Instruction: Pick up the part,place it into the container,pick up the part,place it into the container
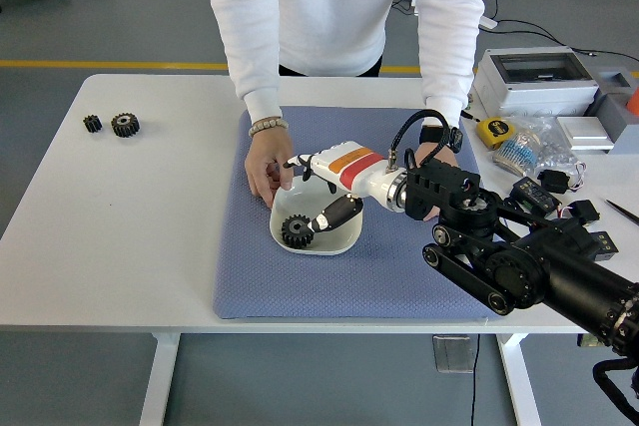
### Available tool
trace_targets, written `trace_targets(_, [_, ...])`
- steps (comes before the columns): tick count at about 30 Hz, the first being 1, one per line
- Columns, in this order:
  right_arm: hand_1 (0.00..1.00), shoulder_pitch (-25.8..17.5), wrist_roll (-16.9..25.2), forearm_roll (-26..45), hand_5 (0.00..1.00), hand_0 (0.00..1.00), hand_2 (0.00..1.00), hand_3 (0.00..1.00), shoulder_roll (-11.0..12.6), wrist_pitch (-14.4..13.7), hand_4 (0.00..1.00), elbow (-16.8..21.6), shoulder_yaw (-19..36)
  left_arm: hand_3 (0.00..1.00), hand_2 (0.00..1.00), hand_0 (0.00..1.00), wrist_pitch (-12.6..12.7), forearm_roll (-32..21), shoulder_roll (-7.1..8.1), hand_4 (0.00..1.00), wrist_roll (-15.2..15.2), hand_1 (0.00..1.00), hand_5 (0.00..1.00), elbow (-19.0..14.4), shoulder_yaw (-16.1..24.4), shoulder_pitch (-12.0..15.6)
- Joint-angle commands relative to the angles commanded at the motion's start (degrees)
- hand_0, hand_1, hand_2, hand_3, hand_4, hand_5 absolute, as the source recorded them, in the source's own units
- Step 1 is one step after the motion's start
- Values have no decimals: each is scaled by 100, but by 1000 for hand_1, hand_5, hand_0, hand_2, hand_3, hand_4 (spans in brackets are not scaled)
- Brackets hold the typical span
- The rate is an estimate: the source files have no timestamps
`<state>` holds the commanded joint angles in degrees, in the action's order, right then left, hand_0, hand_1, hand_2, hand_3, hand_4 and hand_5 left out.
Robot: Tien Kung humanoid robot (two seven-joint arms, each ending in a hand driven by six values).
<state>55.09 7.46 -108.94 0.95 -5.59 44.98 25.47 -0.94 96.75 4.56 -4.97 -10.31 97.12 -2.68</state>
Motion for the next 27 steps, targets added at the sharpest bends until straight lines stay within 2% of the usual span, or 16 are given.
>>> trace_targets(2, [357, -88, -13, -36, 469, 166, 644, 801, 124, -10, 998, 96, 144, 567, 675, 715, 2, 10, -3, 602, 4, 676, 569, 0, 14, 1])
trace_targets(3, [355, -133, -14, -46, 451, 162, 602, 682, 186, -33, 998, 147, 202, 567, 675, 715, 2, 8, -4, 602, 7, 676, 568, 0, 18, 2])
trace_targets(8, [355, -386, -13, -76, 451, 162, 602, 682, 559, -112, 998, 381, 502, 567, 675, 715, 7, -11, -27, 602, 6, 676, 568, 0, 30, 28])
trace_targets(9, [350, -409, -11, -75, 426, 149, 555, 581, 601, -117, 956, 393, 536, 568, 674, 715, 7, -9, -30, 602, 5, 676, 568, 0, 33, 30])
trace_targets(11, [350, -451, -10, -78, 426, 149, 555, 581, 699, -133, 956, 402, 594, 568, 674, 715, 9, -7, -34, 602, 8, 676, 568, 0, 41, 27])
trace_targets(27, [353, -498, -88, -144, 422, 149, 544, 562, 782, -48, 936, -49, 496, 568, 674, 715, 14, -50, -80, 602, 15, 676, 569, 0, 34, 21])
